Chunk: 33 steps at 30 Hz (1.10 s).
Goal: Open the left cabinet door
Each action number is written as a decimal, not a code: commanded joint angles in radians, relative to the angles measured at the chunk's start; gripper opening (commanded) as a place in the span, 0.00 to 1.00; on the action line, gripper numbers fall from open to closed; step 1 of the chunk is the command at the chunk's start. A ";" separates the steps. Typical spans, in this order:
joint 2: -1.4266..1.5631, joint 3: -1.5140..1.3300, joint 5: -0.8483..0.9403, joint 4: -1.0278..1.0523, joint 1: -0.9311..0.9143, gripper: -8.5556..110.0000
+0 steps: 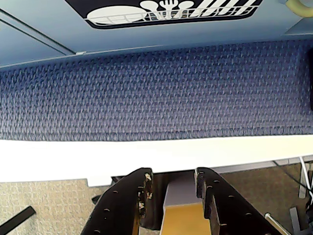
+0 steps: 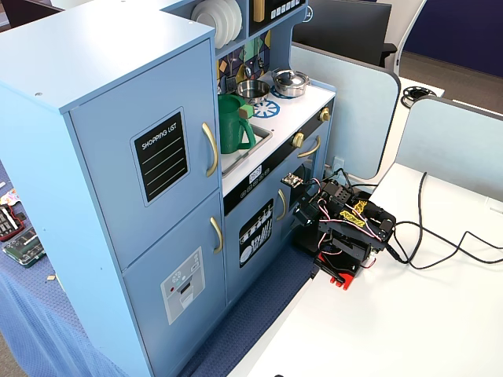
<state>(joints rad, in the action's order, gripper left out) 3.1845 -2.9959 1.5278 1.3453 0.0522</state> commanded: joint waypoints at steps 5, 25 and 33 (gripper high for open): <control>-0.006 0.000 -0.006 0.187 0.015 0.08; -0.133 0.250 -0.091 -0.689 0.385 0.14; -0.468 0.647 0.012 -0.976 0.534 0.16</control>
<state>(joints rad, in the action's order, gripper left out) 2.8486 -2.5771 1.4880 0.4832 0.5384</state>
